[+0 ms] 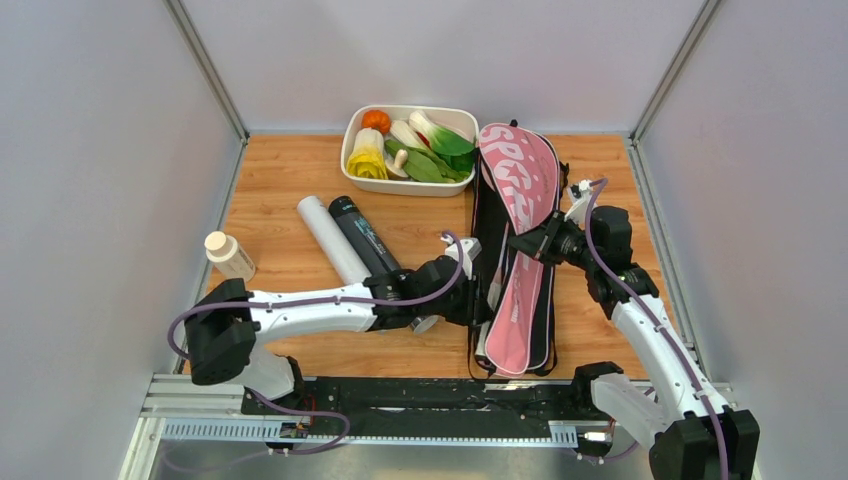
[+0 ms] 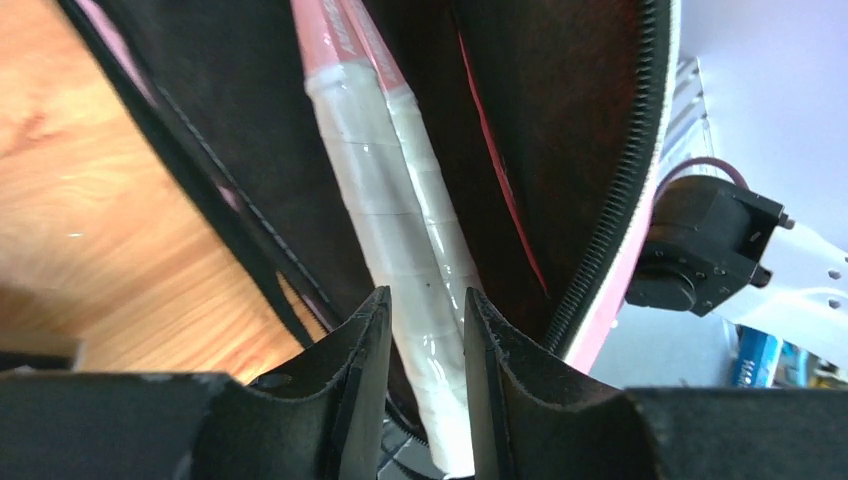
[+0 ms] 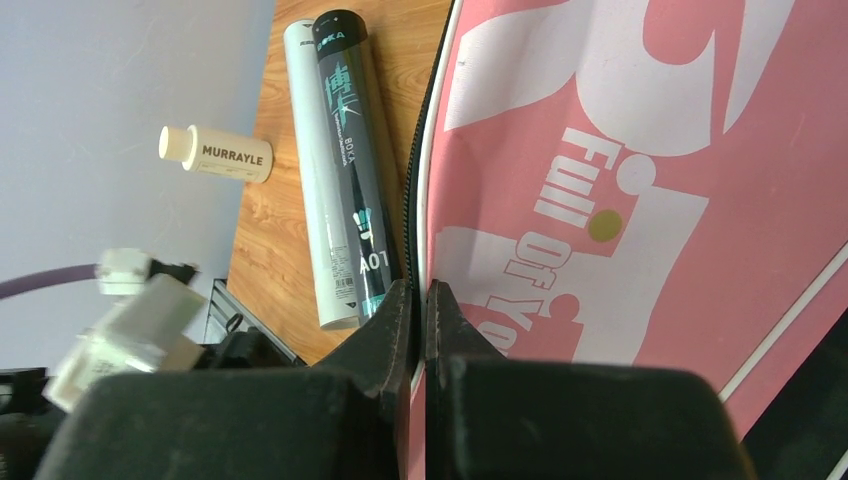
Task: Pack up the badminton gear
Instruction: Place the racket in the racket bag.
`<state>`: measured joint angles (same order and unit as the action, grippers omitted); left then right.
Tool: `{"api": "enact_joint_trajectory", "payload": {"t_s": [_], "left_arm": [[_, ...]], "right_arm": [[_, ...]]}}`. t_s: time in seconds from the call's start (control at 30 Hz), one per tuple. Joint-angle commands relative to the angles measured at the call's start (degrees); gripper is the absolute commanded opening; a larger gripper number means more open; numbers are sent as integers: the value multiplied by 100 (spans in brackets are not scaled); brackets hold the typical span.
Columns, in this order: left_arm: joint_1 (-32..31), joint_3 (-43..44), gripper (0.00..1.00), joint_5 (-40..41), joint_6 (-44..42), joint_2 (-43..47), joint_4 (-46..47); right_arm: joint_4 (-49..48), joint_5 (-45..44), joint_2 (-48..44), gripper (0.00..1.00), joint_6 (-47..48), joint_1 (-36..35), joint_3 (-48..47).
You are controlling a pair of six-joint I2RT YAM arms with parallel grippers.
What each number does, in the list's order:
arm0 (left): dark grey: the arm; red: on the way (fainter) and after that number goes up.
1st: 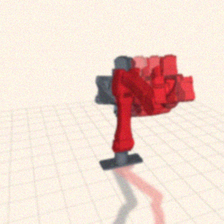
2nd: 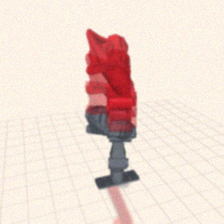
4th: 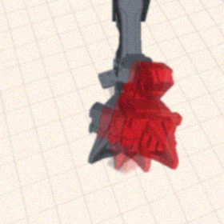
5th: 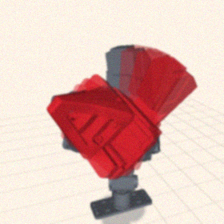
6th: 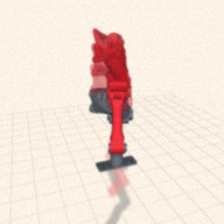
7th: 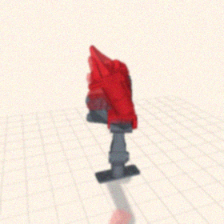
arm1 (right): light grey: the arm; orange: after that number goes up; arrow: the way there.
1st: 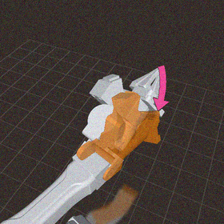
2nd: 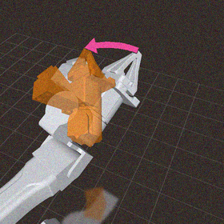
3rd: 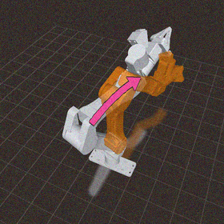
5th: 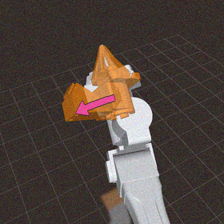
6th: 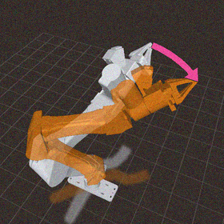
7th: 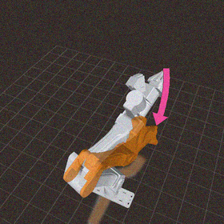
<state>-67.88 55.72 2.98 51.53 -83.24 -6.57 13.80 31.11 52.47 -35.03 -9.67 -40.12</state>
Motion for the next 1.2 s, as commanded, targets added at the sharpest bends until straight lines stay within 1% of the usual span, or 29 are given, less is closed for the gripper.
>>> {"api": "enact_joint_trajectory", "payload": {"t_s": [0.0, 0.07, 0.17, 0.27, 0.5, 0.63, 0.73, 0.77, 0.8, 0.83, 0.87, 0.9, 0.93, 0.97, 1.0, 1.1, 1.17], "left_arm": [[10, -169, 38, -819, 324, -416, 1171], [-1, -175, 34, -1112, 444, -644, 1748], [-6, -161, 27, -1388, 683, -941, 2145], [-10, -147, 24, -1517, 845, -1250, 2531], [-45, -7, 23, -1457, 805, -1637, 2819], [-117, 15, 24, -1335, 942, -1822, 3211], [-124, -48, 25, -1256, 984, -1791, 3232], [-128, -124, 25, -1190, 952, -1649, 3039], [-129, -165, 26, -950, 849, -1553, 2867], [-129, -171, 27, -800, 775, -1337, 2400], [-129, -181, 30, -481, 636, -1222, 2153], [-129, -187, 32, -297, 572, -962, 1705], [-125, -225, 35, -1, 447, -695, 1506], [-128, -253, 39, 131, 341, -566, 1199], [-129, -316, 41, 332, 292, -293, 1077], [-129, -301, 51, 532, 48, 114, 307], [-129, -254, 54, 566, -26, 250, -150]], "right_arm": [[-683, 290, -140, 0, -243, 5, -240], [-708, 306, -153, 0, -330, 1, -184], [-752, 348, -187, 0, -464, 2, -110], [-828, 393, -257, 0, -617, 1, -40], [-926, 330, -474, 0, -809, 8, 101], [-1035, 192, -525, 0, -941, 13, 272], [-1138, 57, -528, 0, -1027, 20, 300], [-1189, 39, -490, 0, -1030, 19, 292], [-1198, 43, -427, 0, -1017, 31, 256], [-1207, 90, -362, 0, -1027, 38, 205], [-1253, 130, -300, 0, -1063, 41, 183], [-1311, 169, -260, 0, -1134, 46, 203], [-1486, 200, -229, 0, -1203, 54, 232], [-1604, 236, -195, 0, -1264, 62, 257], [-1675, 281, -167, 0, -1306, 78, 259], [-1852, 376, -107, 0, -1330, 139, 303], [-2025, 482, -97, 0, -1325, 198, 406]]}}
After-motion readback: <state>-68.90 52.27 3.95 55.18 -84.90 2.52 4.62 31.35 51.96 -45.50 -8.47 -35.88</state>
